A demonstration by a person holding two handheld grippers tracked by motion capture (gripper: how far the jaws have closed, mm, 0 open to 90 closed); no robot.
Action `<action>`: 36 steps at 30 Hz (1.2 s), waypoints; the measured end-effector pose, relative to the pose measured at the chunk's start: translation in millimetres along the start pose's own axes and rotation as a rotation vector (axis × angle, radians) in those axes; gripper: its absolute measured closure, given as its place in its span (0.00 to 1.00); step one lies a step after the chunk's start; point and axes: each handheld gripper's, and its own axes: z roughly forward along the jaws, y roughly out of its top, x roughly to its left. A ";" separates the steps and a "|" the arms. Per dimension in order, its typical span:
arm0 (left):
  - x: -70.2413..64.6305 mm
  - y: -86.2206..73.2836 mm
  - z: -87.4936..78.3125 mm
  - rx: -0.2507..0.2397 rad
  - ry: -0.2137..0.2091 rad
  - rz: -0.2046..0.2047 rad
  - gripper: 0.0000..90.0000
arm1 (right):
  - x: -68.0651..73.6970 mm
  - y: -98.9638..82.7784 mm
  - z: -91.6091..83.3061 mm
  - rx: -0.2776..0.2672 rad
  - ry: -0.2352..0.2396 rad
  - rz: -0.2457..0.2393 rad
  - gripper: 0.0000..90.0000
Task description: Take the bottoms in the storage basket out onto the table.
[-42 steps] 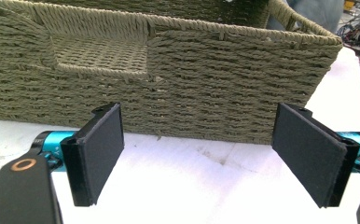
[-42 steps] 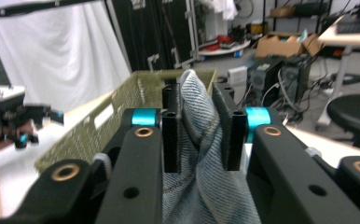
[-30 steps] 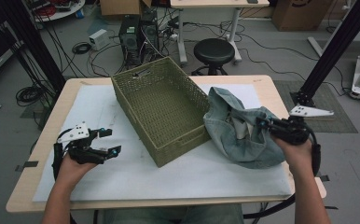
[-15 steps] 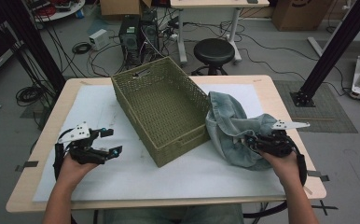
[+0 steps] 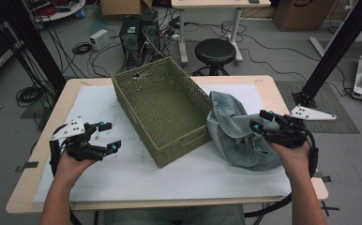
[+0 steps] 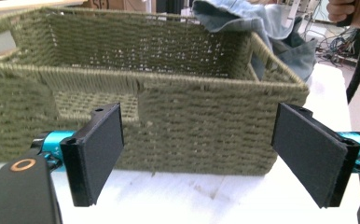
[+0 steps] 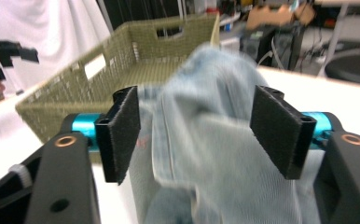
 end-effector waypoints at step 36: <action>0.2 20.6 18.5 -0.011 -0.040 -0.039 0.18 | -7.6 -14.3 -14.9 -0.011 -0.079 -0.039 0.23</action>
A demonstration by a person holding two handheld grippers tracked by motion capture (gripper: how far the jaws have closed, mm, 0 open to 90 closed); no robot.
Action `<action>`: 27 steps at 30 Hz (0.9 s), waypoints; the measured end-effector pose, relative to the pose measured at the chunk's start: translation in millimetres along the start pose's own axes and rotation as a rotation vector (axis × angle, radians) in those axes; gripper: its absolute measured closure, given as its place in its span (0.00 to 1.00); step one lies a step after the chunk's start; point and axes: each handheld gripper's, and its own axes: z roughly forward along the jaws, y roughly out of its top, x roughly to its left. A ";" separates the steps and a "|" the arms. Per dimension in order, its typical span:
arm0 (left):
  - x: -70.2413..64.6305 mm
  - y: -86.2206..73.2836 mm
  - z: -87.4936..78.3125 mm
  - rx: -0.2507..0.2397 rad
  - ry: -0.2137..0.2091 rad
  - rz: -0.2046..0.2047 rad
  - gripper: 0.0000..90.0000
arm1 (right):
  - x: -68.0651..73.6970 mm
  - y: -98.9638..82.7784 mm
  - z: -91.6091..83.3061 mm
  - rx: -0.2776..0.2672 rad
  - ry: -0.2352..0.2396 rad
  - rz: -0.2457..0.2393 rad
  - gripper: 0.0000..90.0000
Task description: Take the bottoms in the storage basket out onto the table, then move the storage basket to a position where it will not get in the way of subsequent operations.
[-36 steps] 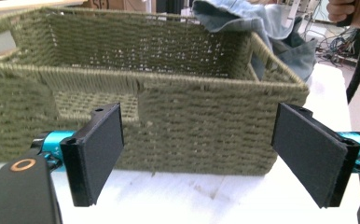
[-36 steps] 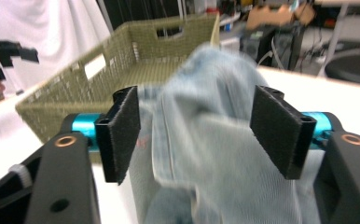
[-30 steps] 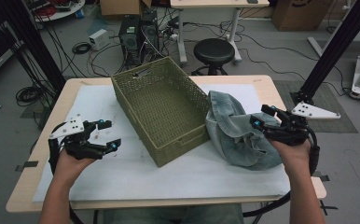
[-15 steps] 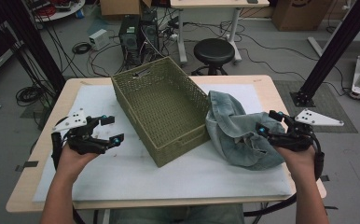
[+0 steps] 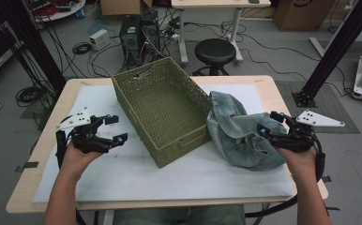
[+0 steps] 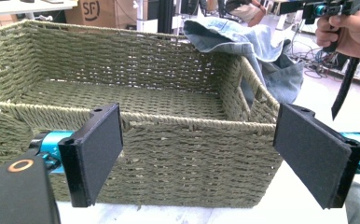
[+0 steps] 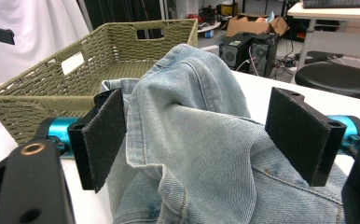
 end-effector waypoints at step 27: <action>-10.2 1.9 10.6 0.009 -0.021 0.021 0.18 | 2.6 -1.2 6.5 0.013 0.011 0.003 0.23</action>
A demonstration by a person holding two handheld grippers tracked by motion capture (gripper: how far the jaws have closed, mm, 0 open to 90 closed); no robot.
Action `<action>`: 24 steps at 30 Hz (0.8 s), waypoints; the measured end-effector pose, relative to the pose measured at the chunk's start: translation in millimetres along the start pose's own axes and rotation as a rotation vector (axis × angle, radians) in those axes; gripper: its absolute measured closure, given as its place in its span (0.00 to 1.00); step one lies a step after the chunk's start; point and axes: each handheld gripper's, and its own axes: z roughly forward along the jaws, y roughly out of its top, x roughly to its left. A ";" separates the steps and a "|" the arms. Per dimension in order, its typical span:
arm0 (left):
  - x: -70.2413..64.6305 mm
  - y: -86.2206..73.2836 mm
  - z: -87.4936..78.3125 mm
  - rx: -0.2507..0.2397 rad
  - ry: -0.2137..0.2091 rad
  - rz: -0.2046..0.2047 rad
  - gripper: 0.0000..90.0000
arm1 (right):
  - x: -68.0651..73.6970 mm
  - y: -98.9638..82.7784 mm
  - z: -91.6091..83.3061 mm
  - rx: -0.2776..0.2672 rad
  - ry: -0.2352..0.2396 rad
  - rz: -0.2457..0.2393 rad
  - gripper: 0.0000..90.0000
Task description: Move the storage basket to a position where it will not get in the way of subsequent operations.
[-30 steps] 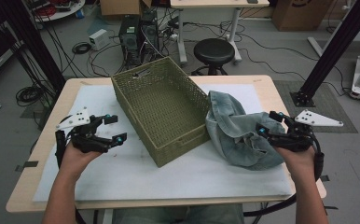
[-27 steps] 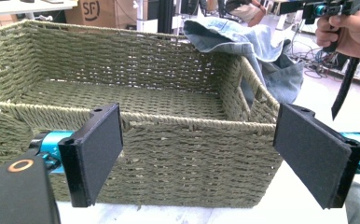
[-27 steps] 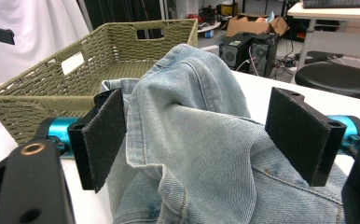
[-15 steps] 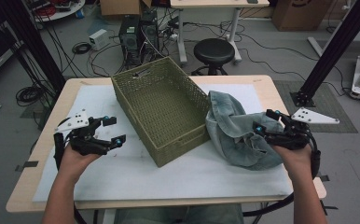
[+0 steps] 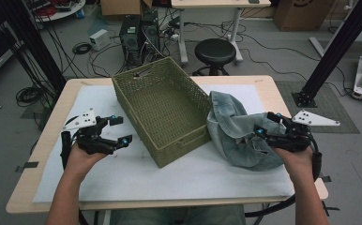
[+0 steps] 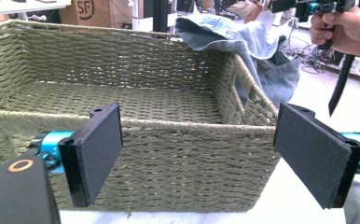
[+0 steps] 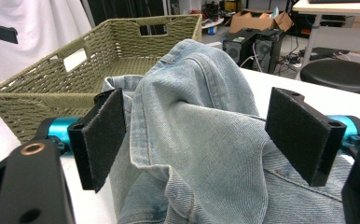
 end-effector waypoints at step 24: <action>-45.3 40.3 110.8 0.143 -0.145 0.045 0.18 | -0.6 5.0 -1.1 -0.015 0.013 0.002 0.23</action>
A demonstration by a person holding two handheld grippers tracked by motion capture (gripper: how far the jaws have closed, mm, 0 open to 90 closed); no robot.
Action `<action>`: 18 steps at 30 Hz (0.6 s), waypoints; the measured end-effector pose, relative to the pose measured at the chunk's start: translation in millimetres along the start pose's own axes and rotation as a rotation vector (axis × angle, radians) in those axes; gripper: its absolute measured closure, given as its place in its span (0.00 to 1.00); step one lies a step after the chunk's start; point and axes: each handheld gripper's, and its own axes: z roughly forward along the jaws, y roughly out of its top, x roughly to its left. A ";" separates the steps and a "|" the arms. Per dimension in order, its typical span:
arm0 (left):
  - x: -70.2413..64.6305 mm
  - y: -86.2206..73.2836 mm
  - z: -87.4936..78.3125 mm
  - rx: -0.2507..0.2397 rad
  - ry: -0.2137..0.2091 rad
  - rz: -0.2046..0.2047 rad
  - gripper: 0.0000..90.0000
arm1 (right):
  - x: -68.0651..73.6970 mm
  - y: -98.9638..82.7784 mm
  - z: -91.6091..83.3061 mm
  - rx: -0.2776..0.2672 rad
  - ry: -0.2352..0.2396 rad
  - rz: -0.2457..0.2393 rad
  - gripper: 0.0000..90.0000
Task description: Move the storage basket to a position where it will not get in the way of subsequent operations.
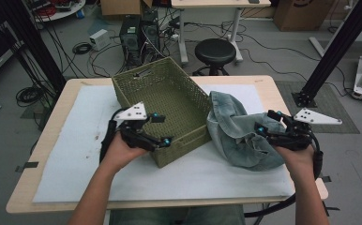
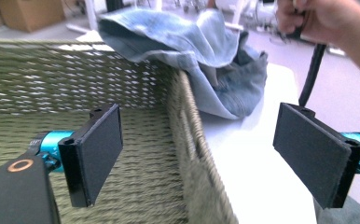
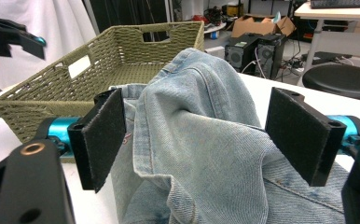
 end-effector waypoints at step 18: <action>-12.0 -13.3 37.6 0.257 0.041 0.136 0.83 | -2.9 -2.8 -1.4 0.004 -0.006 0.012 0.23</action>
